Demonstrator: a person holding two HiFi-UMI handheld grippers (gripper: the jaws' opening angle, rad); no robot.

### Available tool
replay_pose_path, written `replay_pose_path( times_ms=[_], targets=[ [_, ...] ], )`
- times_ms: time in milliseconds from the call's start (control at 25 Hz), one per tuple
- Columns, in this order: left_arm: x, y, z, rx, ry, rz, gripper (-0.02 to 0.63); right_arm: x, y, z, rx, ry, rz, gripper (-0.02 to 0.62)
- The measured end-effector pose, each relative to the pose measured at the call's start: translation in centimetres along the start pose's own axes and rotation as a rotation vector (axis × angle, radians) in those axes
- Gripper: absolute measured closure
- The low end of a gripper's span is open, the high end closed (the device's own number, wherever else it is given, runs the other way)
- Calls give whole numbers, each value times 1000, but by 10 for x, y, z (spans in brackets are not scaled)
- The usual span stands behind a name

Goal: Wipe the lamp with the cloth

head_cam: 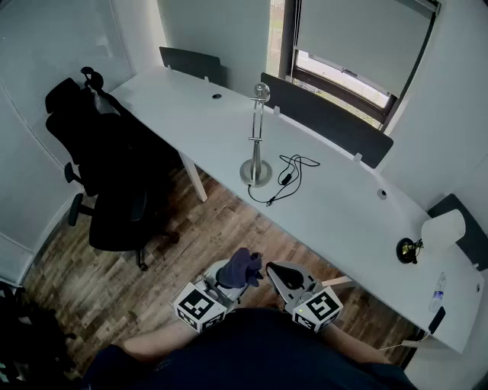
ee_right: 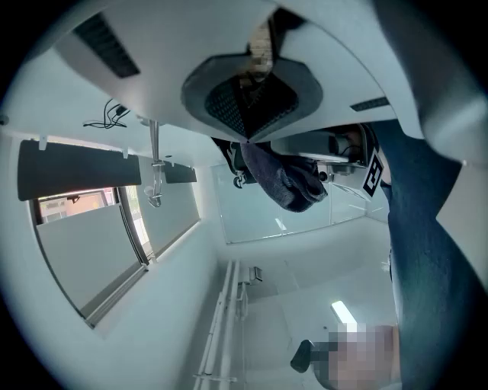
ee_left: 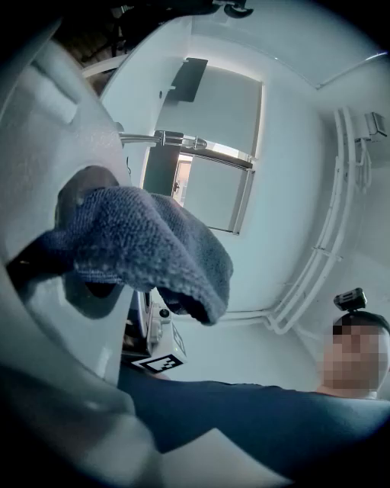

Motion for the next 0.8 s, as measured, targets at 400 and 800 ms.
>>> replay_pose_path(
  times_ms=[400,800],
  targets=[
    [3,3,16,-11,-12,3,537,15,2,-6,7,-15,21,584],
    [-8,2,52,-13,-85,-8,537,55,3,-6,29,-67,55,584]
  ],
)
Point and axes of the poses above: the fingertips, and each gripper's own axes: z forward along the fingers, x to its right, y out of its underside, the point moved 1 cm from there along -z, backward along the fingers, and after that the axes turned 9 degrees about -z, right-handed, at the moved point
